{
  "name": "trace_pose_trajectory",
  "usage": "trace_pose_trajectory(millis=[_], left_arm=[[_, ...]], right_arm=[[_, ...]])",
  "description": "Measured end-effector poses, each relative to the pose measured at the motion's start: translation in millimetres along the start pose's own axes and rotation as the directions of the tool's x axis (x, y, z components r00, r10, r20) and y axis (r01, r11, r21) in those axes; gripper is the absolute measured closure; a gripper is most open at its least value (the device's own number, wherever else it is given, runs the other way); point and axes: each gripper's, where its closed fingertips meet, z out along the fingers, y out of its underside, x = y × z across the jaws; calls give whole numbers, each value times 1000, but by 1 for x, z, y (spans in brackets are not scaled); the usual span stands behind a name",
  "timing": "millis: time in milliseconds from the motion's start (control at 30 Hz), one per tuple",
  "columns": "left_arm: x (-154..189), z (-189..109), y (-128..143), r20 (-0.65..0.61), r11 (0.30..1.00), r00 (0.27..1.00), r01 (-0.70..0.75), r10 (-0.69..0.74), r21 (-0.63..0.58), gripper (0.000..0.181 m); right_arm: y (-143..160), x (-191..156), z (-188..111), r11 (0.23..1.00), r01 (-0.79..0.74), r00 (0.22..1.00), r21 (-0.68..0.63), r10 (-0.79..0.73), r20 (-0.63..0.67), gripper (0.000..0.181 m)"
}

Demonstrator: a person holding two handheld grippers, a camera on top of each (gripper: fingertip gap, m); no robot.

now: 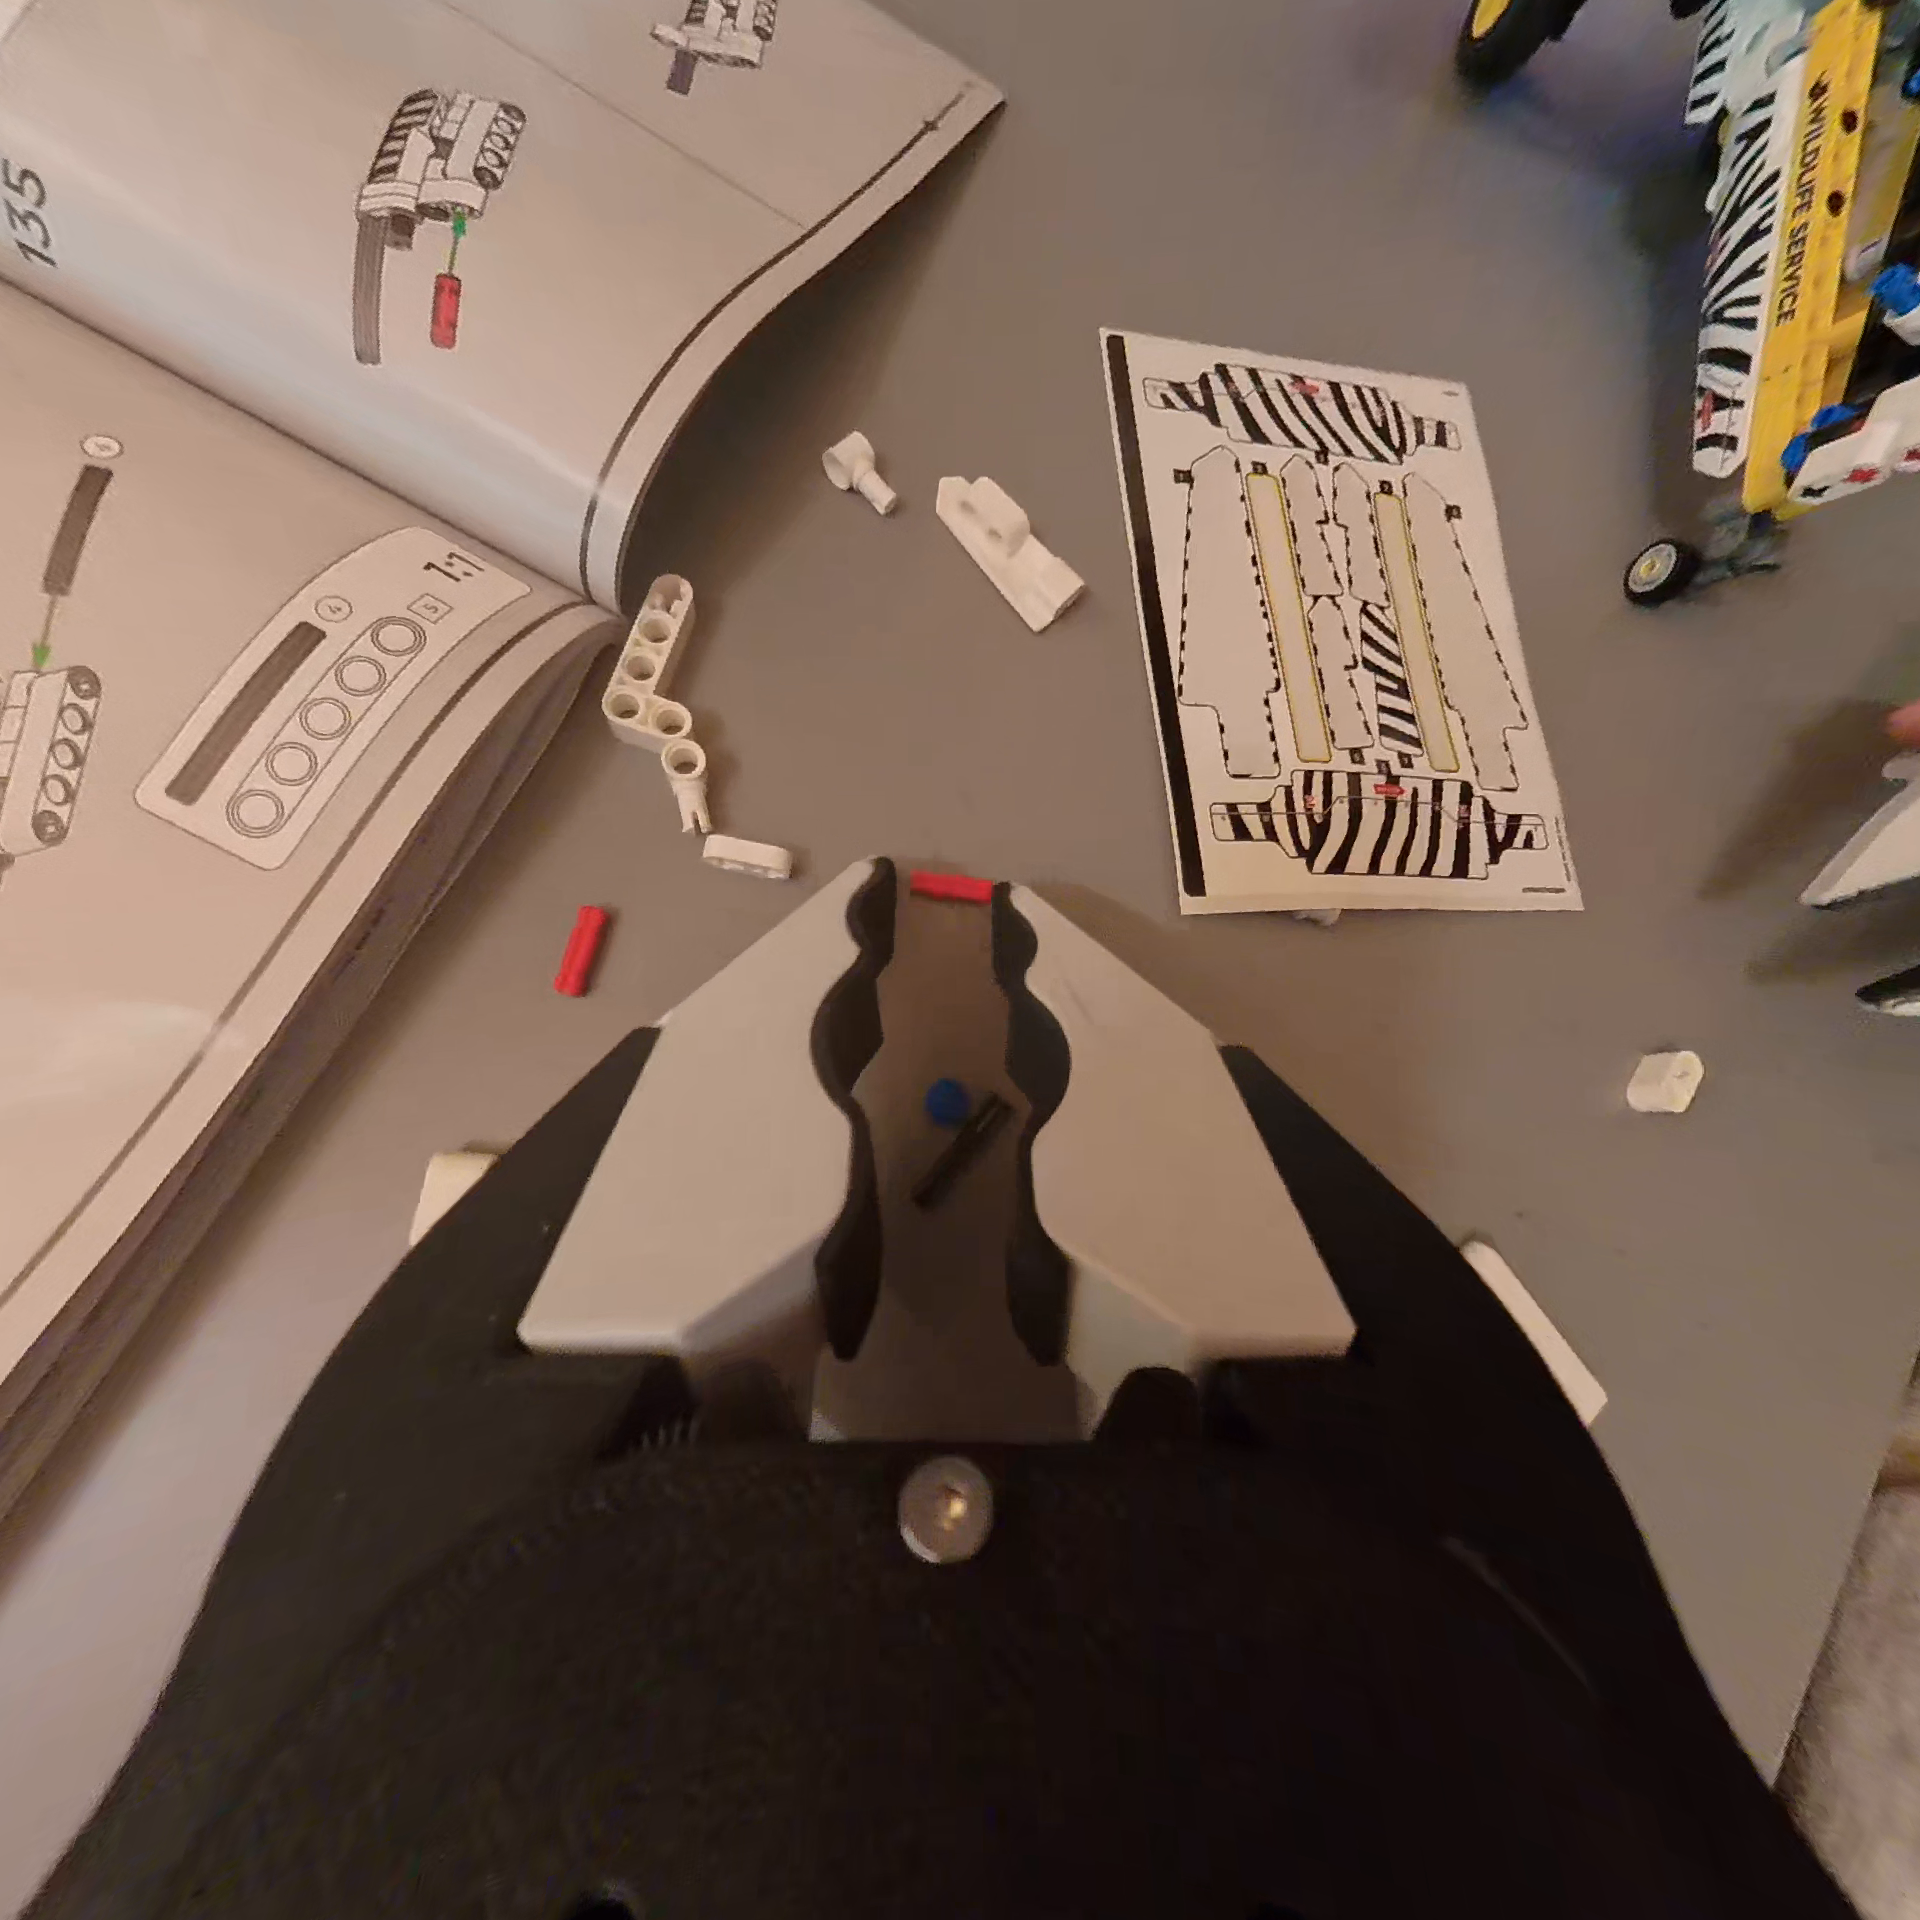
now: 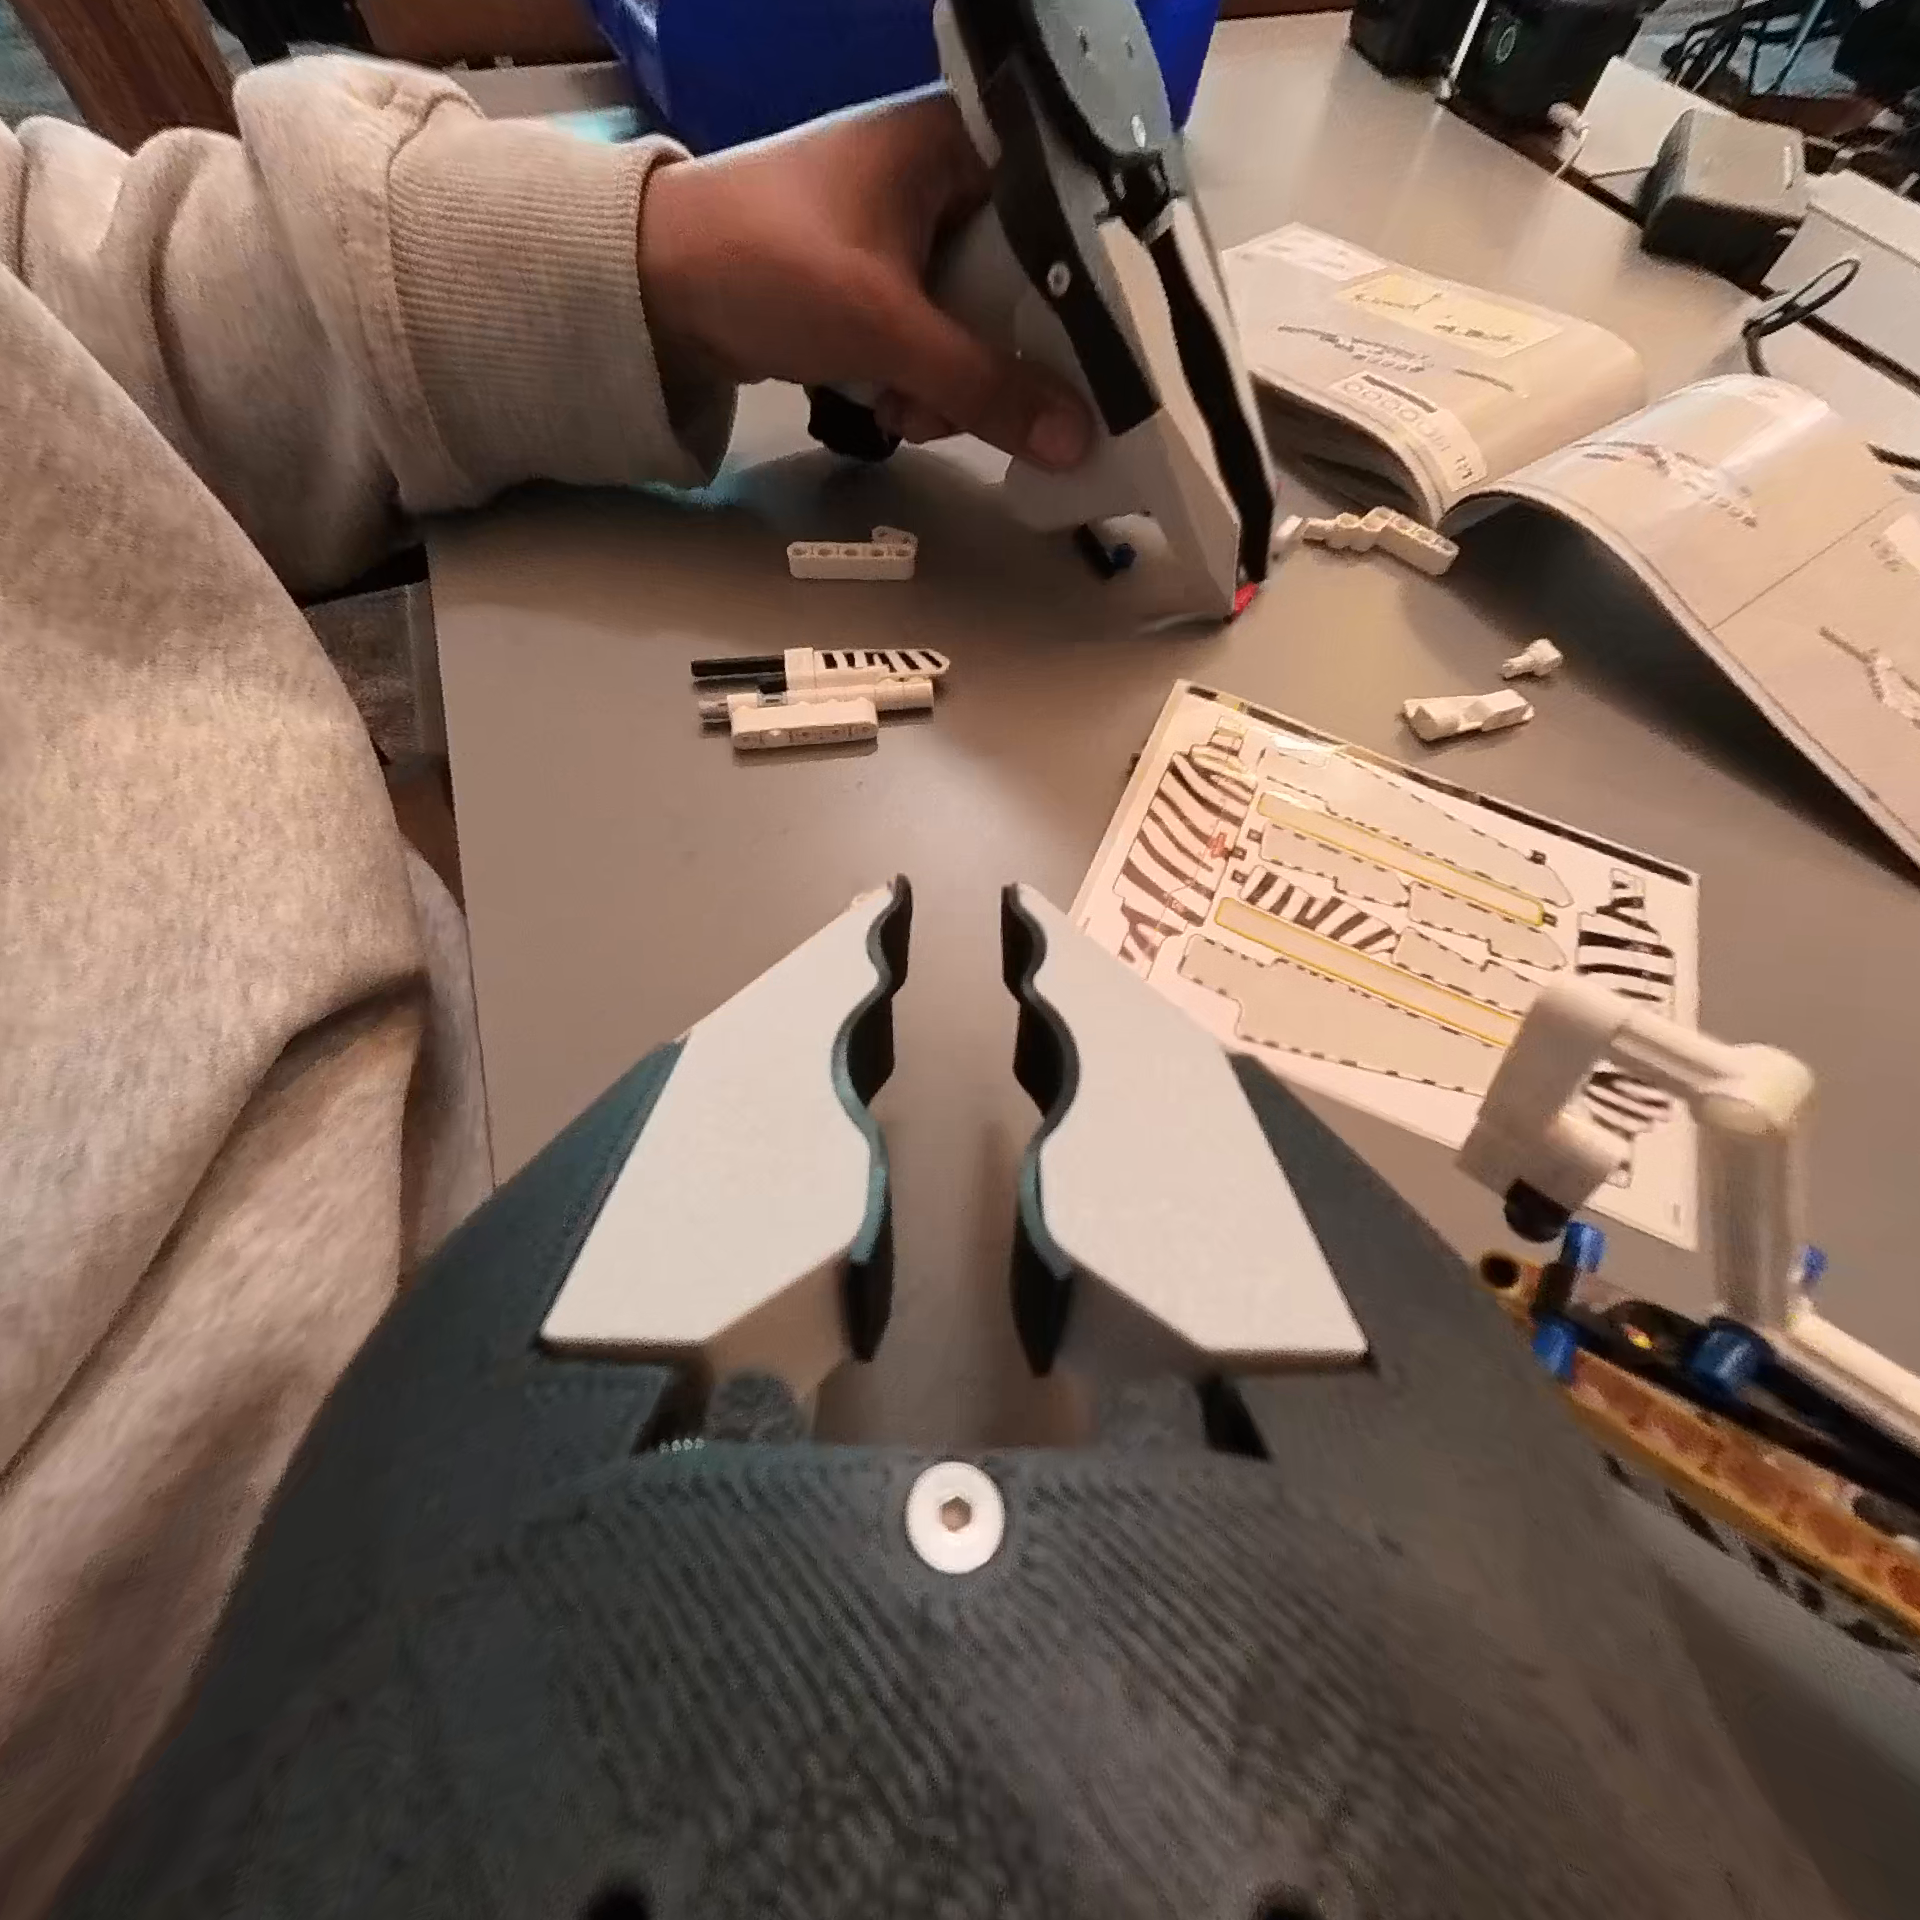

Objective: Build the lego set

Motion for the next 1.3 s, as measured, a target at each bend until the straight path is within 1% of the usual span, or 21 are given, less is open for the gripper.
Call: trace_pose_trajectory(millis=[33,167,267,333,400,500,600,633,700,767,867,967,1067,1167,1300], left_arm=[[1,0,1,-3,1000,1000,-4,4,-2,167],[5,-2,3,-13,1000,1000,-15,15,1,168],[9,-6,0,-44,999,999,-9,11,42,168],[20,-13,-8,-119,994,993,4,9,110,168],[37,-23,-19,-241,980,970,40,9,196,168],[65,-40,-31,-463,952,886,133,11,276,168],[85,-54,-35,-635,933,773,223,6,281,168],[91,-57,-35,-676,931,737,242,8,275,168],[103,-64,-34,-738,930,674,258,23,264,169],[112,-67,-33,-774,933,632,257,33,250,169],[122,-64,-28,-799,948,601,233,33,215,169],[130,-60,-23,-809,960,587,215,22,182,169],[132,-59,-24,-814,956,581,229,15,181,169],[131,-58,-23,-815,960,579,228,3,165,169],[134,-57,-19,-820,966,572,212,2,149,169]], right_arm=[[-2,0,0,1000,-3,1000,12,3,2,165],[-8,1,3,999,-2,1000,33,2,7,165],[-9,3,4,999,5,1000,35,-4,-14,165],[-12,7,4,999,12,999,43,-10,-44,165],[-19,15,5,998,38,994,59,-32,-105,165],[-40,21,8,987,80,983,139,-55,-178,165],[-61,24,10,965,133,967,226,-76,-244,164],[-64,24,12,960,156,961,231,-94,-260,164],[-62,27,15,955,225,935,193,-156,-317,164],[-62,32,16,942,303,894,145,-228,-386,164],[-64,28,18,907,408,839,105,-327,-434,165],[-67,21,20,853,519,765,54,-435,-476,168],[-66,17,21,808,589,701,2,-509,-500,177],[-64,17,23,802,597,690,-16,-523,-501,177],[-60,16,26,812,584,713,-9,-518,-472,176]])
